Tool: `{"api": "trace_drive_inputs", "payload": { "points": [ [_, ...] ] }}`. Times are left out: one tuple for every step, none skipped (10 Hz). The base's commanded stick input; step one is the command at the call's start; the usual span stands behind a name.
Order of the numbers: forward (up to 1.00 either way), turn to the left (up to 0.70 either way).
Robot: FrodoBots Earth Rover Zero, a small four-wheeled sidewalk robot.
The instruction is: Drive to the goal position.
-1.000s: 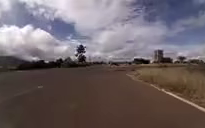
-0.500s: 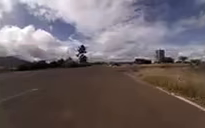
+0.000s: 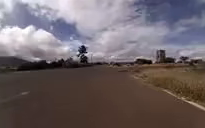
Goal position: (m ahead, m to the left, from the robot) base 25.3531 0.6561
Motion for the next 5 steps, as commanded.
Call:
{"api": "trace_drive_inputs", "payload": {
  "points": [
    [0.70,0.00],
    [0.70,0.00],
    [0.70,0.00],
    [0.70,-0.08],
    [0.70,-0.26]
  ]
}}
